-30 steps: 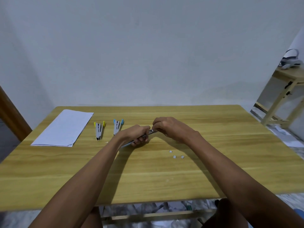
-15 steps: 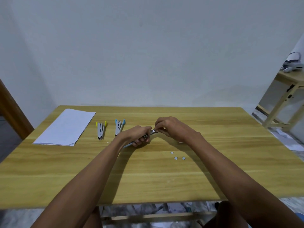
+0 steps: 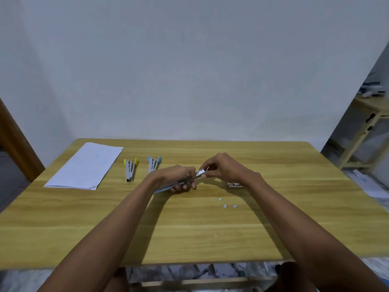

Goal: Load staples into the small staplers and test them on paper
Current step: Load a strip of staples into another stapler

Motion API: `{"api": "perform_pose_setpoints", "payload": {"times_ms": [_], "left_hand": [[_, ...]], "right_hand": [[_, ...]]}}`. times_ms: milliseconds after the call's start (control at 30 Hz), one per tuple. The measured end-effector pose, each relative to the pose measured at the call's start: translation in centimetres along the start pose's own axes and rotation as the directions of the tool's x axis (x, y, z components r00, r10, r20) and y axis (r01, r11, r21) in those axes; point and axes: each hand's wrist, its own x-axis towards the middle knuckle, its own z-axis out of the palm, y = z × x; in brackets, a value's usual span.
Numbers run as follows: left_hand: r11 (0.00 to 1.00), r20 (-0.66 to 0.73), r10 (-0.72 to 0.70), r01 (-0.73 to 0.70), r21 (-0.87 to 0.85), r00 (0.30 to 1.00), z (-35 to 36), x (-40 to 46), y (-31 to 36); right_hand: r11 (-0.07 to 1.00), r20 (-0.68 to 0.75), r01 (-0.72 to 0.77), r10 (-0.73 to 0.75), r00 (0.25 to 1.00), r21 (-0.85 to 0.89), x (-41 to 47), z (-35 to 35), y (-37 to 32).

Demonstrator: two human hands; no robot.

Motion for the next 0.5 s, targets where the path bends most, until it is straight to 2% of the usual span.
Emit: {"api": "perform_pose_setpoints", "payload": {"times_ms": [100,167,233,333,500], "left_hand": [[0.970,-0.081,0.057,-0.036,0.241,0.995,-1.6,-1.1,-0.1],[0.946,-0.182,0.127,-0.064,0.316,0.975,-3.0,-1.9,-0.3],[0.951,-0.303,0.186,-0.094,0.295,0.935,-4.2,-2.8,-0.3],[0.950,-0.448,0.267,-0.155,0.272,0.853,-5.0,-3.8,-0.1],[0.924,-0.599,0.383,-0.300,0.239,0.703,-4.5,-5.2,0.6]], "right_hand": [[0.998,-0.018,-0.042,0.043,0.999,0.053,-0.2,0.0,0.3],[0.989,-0.025,-0.076,0.080,0.996,0.130,-0.4,-0.1,0.6],[0.978,-0.017,-0.100,0.105,0.994,0.185,-0.3,-0.2,0.5],[0.978,-0.006,-0.111,0.113,0.994,0.174,-0.1,0.0,-0.2],[0.973,-0.032,-0.114,0.123,0.992,0.200,0.0,0.2,-0.7]]}}
